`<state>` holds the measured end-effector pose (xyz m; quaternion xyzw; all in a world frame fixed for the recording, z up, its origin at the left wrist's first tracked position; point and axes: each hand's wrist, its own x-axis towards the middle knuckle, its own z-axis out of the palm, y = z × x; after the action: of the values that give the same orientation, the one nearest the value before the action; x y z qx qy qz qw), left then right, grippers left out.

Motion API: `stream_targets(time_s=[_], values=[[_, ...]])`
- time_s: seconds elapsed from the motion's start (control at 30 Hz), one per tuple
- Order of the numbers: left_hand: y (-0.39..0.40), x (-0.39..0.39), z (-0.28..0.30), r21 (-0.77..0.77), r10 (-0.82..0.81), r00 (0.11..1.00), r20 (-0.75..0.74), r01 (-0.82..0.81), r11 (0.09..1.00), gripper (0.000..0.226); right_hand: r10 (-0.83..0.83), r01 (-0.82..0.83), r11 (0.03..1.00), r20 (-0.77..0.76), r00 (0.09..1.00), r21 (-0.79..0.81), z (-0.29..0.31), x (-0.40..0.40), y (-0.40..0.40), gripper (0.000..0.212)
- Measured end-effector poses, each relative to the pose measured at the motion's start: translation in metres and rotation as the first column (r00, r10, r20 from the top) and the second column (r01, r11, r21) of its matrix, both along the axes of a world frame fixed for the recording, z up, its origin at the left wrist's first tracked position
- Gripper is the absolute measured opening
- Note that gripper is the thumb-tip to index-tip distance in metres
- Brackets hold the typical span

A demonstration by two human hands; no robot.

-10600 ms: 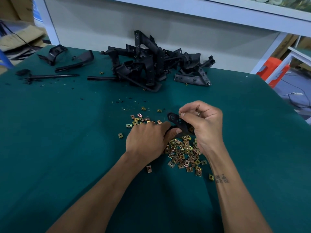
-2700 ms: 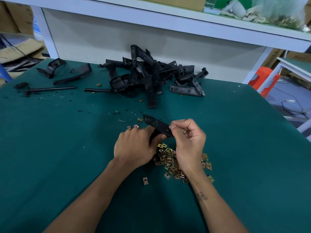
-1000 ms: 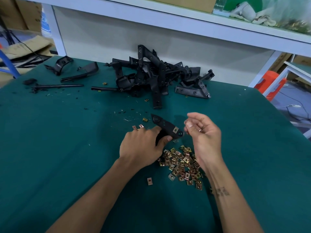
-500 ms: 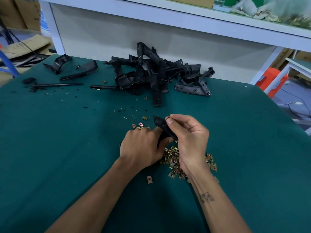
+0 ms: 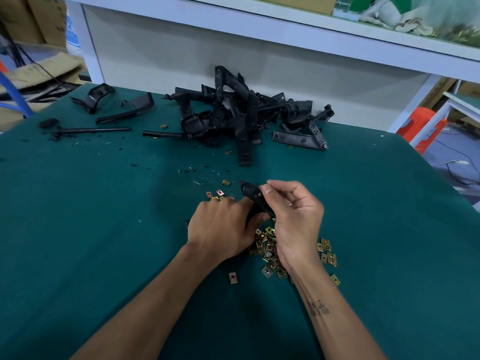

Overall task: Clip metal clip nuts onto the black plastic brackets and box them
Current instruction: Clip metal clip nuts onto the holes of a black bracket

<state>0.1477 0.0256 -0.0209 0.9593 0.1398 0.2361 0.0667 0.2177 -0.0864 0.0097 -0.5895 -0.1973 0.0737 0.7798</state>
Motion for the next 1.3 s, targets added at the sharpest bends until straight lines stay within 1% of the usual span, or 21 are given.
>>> stream_targets(time_s=[0.07,0.13,0.2,0.27,0.33,0.47,0.53,0.57,0.63,0.7,0.77,0.83,0.9,0.93,0.97,1.03,1.07,1.13,1.2,1.27,1.3], values=[[-0.001,0.0,0.001,-0.003,0.011,1.0,-0.009,-0.011,1.0,0.066,0.004,-0.001,0.999,0.06,0.998,-0.054,-0.002,0.0,0.0,0.026],[-0.001,-0.001,0.002,-0.013,0.01,1.0,-0.009,-0.011,1.0,0.068,-0.02,0.032,0.995,0.125,0.992,-0.095,-0.003,-0.001,0.0,0.025],[-0.001,-0.003,0.004,-0.04,-0.001,1.0,0.007,0.001,0.999,0.06,-0.063,0.091,0.988,0.215,0.975,-0.123,-0.005,-0.004,0.0,0.018],[-0.001,-0.004,0.006,-0.065,-0.015,1.0,0.019,0.016,0.998,0.045,-0.083,0.127,0.983,0.298,0.951,-0.134,-0.007,-0.007,0.001,0.011],[-0.001,-0.003,0.007,-0.09,-0.025,0.999,0.034,0.028,0.996,0.038,-0.087,0.132,0.984,0.319,0.944,-0.121,-0.009,-0.009,0.003,0.008],[-0.001,-0.003,0.007,-0.104,-0.021,0.997,0.068,0.028,0.994,0.037,-0.061,0.096,0.991,0.319,0.946,-0.093,-0.011,-0.009,0.004,0.001],[-0.001,-0.002,0.005,-0.093,-0.021,0.998,0.057,0.026,0.995,0.036,-0.017,0.058,0.991,0.323,0.946,-0.118,-0.011,-0.007,0.002,0.007],[0.0,-0.001,0.004,-0.08,-0.018,0.999,0.038,0.021,0.997,0.039,0.009,0.035,0.991,0.318,0.948,-0.132,-0.011,-0.005,0.002,0.012],[0.0,0.001,0.001,-0.046,-0.006,1.0,0.007,0.006,0.999,0.055,0.056,-0.013,0.989,0.294,0.954,-0.149,-0.008,-0.001,0.002,0.02],[0.001,0.002,-0.002,-0.005,0.006,1.0,0.003,-0.006,1.0,0.069,0.095,-0.067,0.991,0.256,0.962,-0.118,-0.005,0.003,0.001,0.027],[0.003,0.003,-0.003,-0.026,0.017,1.0,0.024,-0.016,1.0,0.067,0.136,-0.113,0.989,0.27,0.953,-0.098,-0.004,0.004,-0.001,0.031],[0.006,0.003,-0.001,-0.095,0.049,0.996,0.076,-0.042,0.995,0.061,0.128,-0.086,0.987,0.334,0.934,-0.138,-0.007,0.001,-0.003,0.033],[0.009,0.003,0.002,-0.206,0.111,0.982,0.152,-0.078,0.975,0.051,0.094,-0.038,0.985,0.334,0.938,-0.17,-0.011,-0.003,-0.002,0.044],[0.011,0.002,0.004,-0.273,0.145,0.971,0.189,-0.09,0.958,0.046,0.073,-0.008,0.98,0.328,0.942,-0.197,-0.012,-0.004,0.0,0.048],[0.014,0.001,0.006,-0.347,0.184,0.957,0.225,-0.098,0.933,0.045,0.054,0.026,0.971,0.326,0.944,-0.238,-0.013,-0.004,0.001,0.048],[0.019,0.001,0.01,-0.495,0.25,0.92,0.302,-0.073,0.866,0.044,0.072,0.058,0.934,0.345,0.936,-0.352,-0.015,-0.003,0.001,0.035],[0.021,0.001,0.012,-0.545,0.268,0.899,0.345,-0.04,0.837,0.043,0.127,0.034,0.907,0.348,0.929,-0.421,-0.017,-0.002,0.0,0.025],[0.02,0.003,0.017,-0.642,0.297,0.861,0.412,0.043,0.766,0.042,0.287,-0.089,0.842,0.302,0.909,-0.532,-0.019,-0.005,0.0,0.014],[0.012,0.005,0.022,-0.779,0.341,0.841,0.421,0.143,0.611,0.041,0.399,-0.204,0.799,0.245,0.883,-0.566,-0.019,-0.012,0.002,0.013],[0.0,0.008,0.026,-0.866,0.347,0.848,0.401,0.227,0.445,0.04,0.416,-0.274,0.819,0.193,0.889,-0.505,-0.016,-0.02,0.003,0.009],[-0.006,0.01,0.026,-0.888,0.343,0.855,0.39,0.25,0.386,0.039,0.402,-0.287,0.839,0.171,0.9,-0.462,-0.015,-0.021,0.001,0.007]])
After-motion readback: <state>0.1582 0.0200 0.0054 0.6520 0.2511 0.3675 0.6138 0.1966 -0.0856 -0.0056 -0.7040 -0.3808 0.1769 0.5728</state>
